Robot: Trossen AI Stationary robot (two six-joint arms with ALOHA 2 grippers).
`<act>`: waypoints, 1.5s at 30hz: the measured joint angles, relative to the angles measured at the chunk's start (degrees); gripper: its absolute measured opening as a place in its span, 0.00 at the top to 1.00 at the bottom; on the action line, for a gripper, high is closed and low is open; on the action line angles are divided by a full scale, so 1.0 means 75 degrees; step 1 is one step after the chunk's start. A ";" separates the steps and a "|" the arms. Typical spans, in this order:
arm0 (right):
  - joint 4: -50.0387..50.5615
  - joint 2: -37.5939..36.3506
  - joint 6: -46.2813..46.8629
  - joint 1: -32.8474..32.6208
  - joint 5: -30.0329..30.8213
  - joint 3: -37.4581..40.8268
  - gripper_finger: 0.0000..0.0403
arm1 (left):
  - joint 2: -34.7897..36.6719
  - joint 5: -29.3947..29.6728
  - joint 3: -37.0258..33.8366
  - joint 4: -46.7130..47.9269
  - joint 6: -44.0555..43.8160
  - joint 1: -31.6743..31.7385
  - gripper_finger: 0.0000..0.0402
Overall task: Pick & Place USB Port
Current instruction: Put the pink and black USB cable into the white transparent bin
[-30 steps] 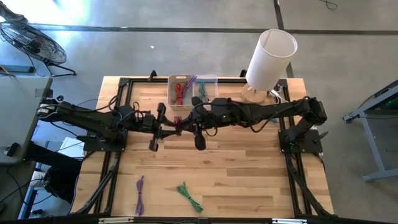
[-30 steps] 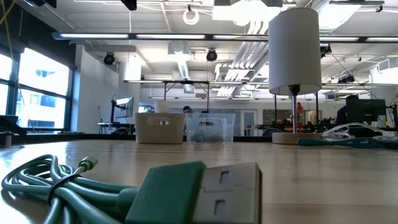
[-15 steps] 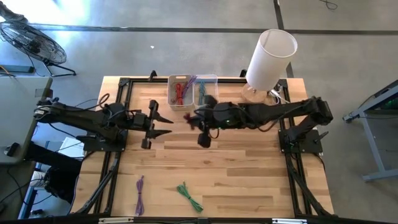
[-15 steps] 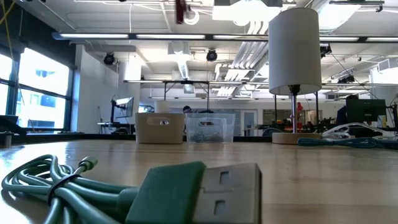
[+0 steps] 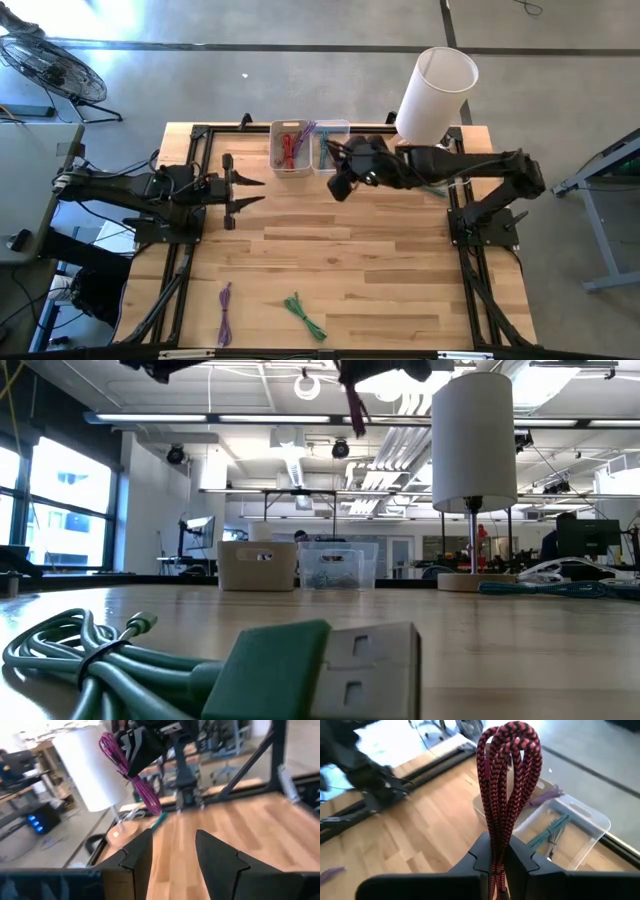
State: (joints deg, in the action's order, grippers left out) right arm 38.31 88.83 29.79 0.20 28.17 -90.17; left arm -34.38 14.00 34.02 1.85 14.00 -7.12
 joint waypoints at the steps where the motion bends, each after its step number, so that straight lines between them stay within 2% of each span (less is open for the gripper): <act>1: -0.0001 0.0100 -0.0001 0.0187 -0.0155 0.0000 0.96 | 0.0035 0.0083 0.0000 0.0121 0.0065 0.0000 0.64; 8: -0.0566 0.0751 0.0042 0.1548 -0.1416 0.0003 0.96 | 0.0080 0.0476 0.0000 0.0426 0.0515 0.0000 0.64; 13: -0.0654 0.1078 0.0241 0.2288 -0.1914 0.0003 0.96 | 0.0080 0.0480 0.0000 0.0672 0.0563 0.0000 0.64; 22: -0.0689 0.1897 0.0514 0.3018 -0.2753 0.0003 0.96 | 0.0074 0.0490 0.0000 0.1120 0.0560 -0.0002 0.63; 33: -0.0530 0.2459 0.0494 0.3434 -0.2651 0.0006 0.95 | 0.0073 -0.0061 0.0000 0.1292 0.0499 -0.0002 0.63; 39: -0.0571 0.2478 0.0441 0.3472 -0.2306 0.0006 0.80 | 0.0073 -0.0059 0.0000 0.1450 0.0497 -0.0002 0.63; 45: -0.0869 0.2478 0.0430 0.3438 -0.2511 0.0006 0.66 | 0.0071 -0.0061 0.0000 0.1594 0.0496 -0.0002 0.63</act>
State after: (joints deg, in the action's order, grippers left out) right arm 31.80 107.42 33.01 25.99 9.34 -90.13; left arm -33.85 13.54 34.02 13.80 17.71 -7.14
